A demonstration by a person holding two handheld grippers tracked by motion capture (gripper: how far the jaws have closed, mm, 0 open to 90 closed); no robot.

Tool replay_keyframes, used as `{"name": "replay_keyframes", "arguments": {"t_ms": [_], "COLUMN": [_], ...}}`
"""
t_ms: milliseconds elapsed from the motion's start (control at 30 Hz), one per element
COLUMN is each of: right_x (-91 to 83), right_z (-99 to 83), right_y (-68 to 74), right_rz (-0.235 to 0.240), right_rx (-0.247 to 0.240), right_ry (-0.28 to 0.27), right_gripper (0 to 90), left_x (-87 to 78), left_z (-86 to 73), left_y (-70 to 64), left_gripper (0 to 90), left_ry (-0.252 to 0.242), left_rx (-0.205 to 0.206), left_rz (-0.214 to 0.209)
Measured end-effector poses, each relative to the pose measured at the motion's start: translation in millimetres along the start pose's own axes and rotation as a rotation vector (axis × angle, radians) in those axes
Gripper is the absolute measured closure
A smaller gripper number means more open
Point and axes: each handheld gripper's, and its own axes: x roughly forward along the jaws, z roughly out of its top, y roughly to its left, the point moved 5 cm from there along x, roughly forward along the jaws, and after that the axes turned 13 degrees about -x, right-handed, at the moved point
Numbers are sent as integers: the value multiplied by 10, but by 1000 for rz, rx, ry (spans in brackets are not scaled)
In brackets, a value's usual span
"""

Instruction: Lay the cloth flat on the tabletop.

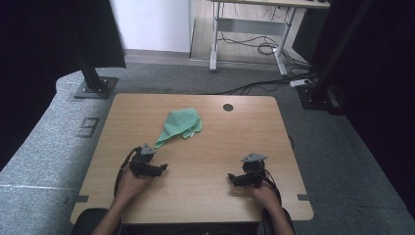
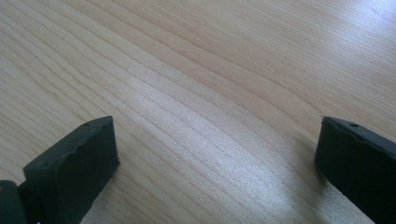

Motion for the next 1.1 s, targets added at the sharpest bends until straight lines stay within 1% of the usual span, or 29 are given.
{"name": "replay_keyframes", "arguments": {"t_ms": [33,67,133,200,233,267,300,333,367,433,467,500,533,600,667,700,900,1033,1100], "right_x": [0,0,0,0,0,0,0,0,0,0,0,0,0,0,0,0,0,0,0], "right_z": [0,0,0,0,0,0,0,0,0,0,0,0,0,0,0,0,0,0,0], "right_y": [0,0,0,0,0,0,0,0,0,0,0,0,0,0,0,0,0,0,0], "right_rz": [0,0,0,0,0,0,0,0,0,0,0,0,0,0,0,0,0,0,0], "right_rx": [0,0,0,0,0,0,0,0,0,0,0,0,0,1,0,0,1,1,1], "right_ry": [0,0,0,0,0,0,0,0,0,0,0,0,0,0,0,0,0,0,0], "right_gripper": [0,0,0,0,0,0,0,0,0,0,0,0,0,0,0,0,0,0,0], "left_x": [0,-8,-2,12,12,30,40,40,59,83,83,100,122,146,166,178,224,266,282], "left_z": [0,64,130,200,200,272,307,307,371,421,421,447,479,513,547,566,652,725,755], "left_y": [0,12,23,27,27,26,22,22,8,-8,-8,-16,-21,-17,-6,3,45,68,73], "left_gripper": [247,275,311,342,358,363,371,391,407,425,446,446,467,503,515,531,558,609,618], "left_ry": [0,-9,-18,-22,-22,-26,-31,-31,-36,-36,-36,-37,-40,-41,-45,-47,-50,-53,-54], "left_rx": [0,-4,0,5,5,3,2,2,3,11,11,19,24,16,14,15,8,-6,-5], "left_rz": [0,-12,-8,-16,-16,-20,-25,-25,-36,-43,-43,-46,-45,-52,-53,-49,-35,-47,-47]}}
